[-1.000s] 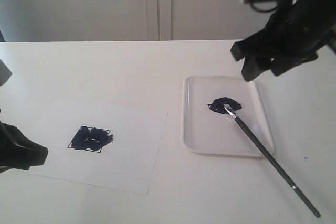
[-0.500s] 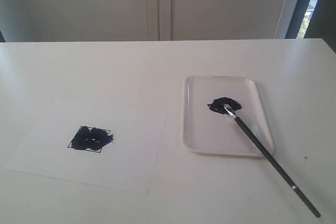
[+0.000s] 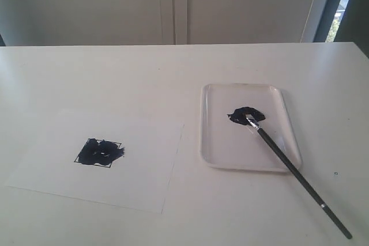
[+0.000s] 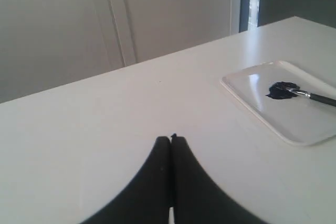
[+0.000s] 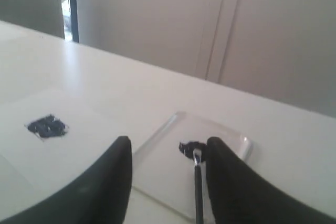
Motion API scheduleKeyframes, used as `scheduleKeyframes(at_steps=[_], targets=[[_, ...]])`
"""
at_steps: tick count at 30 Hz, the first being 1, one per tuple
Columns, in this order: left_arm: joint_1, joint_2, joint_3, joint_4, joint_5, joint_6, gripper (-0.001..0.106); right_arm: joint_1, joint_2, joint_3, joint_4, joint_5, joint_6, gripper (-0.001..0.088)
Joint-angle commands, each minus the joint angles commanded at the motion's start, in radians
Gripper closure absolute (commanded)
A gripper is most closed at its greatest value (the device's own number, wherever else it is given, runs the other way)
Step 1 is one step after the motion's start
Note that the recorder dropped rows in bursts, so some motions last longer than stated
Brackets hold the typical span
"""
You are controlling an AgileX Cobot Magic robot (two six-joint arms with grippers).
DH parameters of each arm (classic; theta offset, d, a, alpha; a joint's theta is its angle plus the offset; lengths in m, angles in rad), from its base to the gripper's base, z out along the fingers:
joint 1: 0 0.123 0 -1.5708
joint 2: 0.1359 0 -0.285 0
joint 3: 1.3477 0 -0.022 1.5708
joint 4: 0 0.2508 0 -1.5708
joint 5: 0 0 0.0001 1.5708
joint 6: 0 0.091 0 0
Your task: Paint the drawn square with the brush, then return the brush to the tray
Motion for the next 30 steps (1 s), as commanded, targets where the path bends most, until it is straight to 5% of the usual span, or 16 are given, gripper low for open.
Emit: scheduleKeyframes(at_steps=[7,23,26,30], targets=[[0.0,0.0,0.007,-0.004,0.051,-0.005,0.105,0.0,0.0,0.045,0.098,-0.018,0.013,0.0443],[0.0,-0.002,0.01,0.0,0.049,-0.001,0.105,0.0,-0.005,0.08,0.098,-0.067,0.021,0.0443],[0.0,-0.02,0.045,0.0,0.033,-0.001,0.105,0.0,-0.013,0.157,0.033,-0.141,0.026,0.0443],[0.0,-0.062,0.156,0.004,-0.024,0.002,0.105,0.0,-0.056,0.315,-0.208,-0.257,0.026,0.0443]])
